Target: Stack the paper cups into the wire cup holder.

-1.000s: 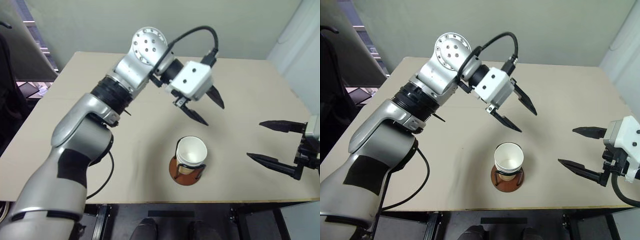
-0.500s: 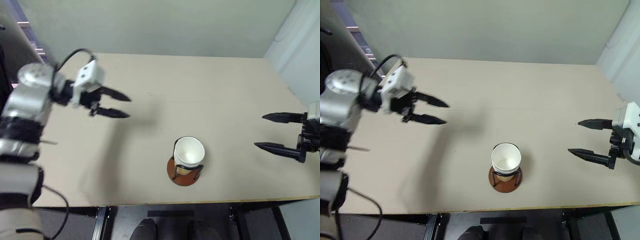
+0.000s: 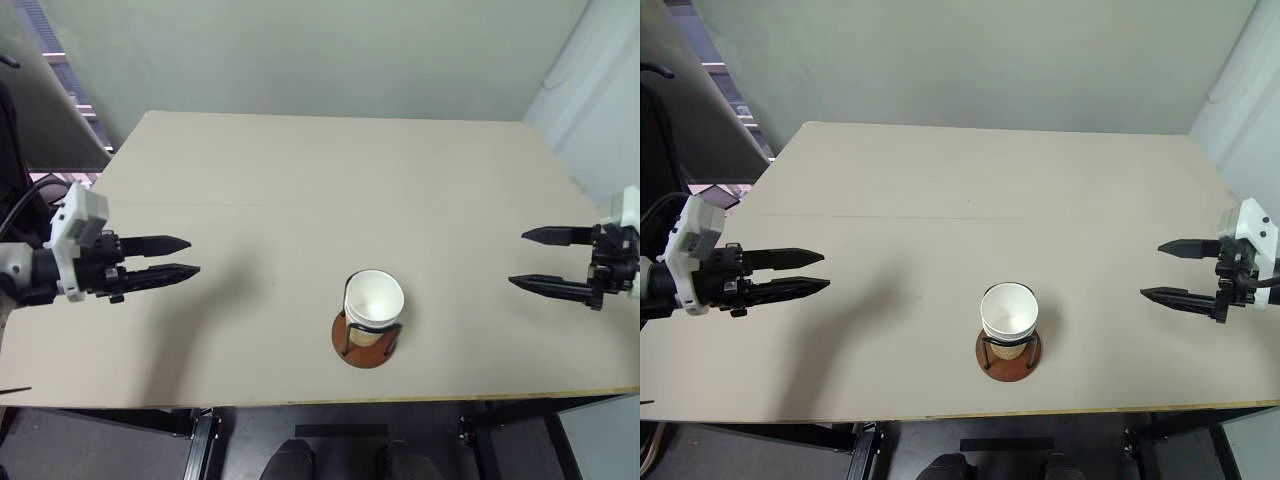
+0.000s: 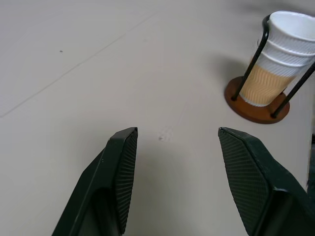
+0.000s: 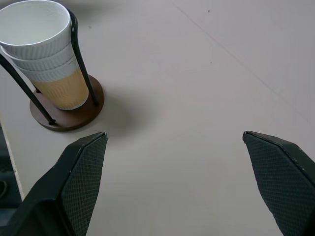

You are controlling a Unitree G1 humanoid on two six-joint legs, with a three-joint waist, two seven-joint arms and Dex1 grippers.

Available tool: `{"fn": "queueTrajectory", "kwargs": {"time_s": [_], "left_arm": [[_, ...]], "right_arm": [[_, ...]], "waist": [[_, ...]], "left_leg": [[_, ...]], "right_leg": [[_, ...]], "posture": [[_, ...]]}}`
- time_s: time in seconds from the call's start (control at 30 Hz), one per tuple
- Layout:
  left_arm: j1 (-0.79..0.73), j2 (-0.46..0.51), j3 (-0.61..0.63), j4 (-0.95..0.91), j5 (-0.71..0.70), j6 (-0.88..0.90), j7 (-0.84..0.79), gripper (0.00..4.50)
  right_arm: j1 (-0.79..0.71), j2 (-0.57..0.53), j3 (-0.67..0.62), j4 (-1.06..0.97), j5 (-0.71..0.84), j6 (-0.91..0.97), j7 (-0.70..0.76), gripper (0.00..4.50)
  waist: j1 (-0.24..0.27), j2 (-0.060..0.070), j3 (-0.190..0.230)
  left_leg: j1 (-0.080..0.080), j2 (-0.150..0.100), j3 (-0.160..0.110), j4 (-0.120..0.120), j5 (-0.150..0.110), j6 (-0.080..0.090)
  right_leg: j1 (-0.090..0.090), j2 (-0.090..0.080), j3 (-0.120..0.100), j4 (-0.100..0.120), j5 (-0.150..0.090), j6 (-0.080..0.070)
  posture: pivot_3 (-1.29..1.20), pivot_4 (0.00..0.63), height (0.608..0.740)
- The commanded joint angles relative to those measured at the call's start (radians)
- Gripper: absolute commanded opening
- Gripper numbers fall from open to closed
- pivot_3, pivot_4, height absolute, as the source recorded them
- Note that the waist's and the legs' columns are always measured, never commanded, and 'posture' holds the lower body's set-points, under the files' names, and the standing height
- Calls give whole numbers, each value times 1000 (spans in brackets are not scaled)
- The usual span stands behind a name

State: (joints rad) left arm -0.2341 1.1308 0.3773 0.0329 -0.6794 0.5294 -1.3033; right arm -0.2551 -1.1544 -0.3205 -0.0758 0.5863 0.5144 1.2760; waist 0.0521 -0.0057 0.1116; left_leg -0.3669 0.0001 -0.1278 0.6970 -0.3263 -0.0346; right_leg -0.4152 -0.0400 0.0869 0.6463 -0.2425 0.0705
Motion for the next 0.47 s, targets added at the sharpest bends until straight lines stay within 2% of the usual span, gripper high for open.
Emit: {"fn": "queueTrajectory", "kwargs": {"time_s": [0.03, 0.47], "left_arm": [[31, -4, 76, -61, -18, 21, 26, 2776], [20, -48, 58, -50, 3, 11, 57, 2776]], "right_arm": [[-24, -23, -10, 13, -8, -16, 24, 4500], [-47, 21, 7, -16, -20, -17, -19, 4500]], "waist": [[-2, 0, 0], [-3, 0, 0]], "left_leg": [[0, 0, 0, 0, 0, 0], [1, 1, 0, -6, -1, -2]], "right_leg": [[0, 0, 0, 0, 0, 0], [-1, 0, -1, 0, 2, 3]], "posture": [[0, 150, 740], [0, 150, 740]]}}
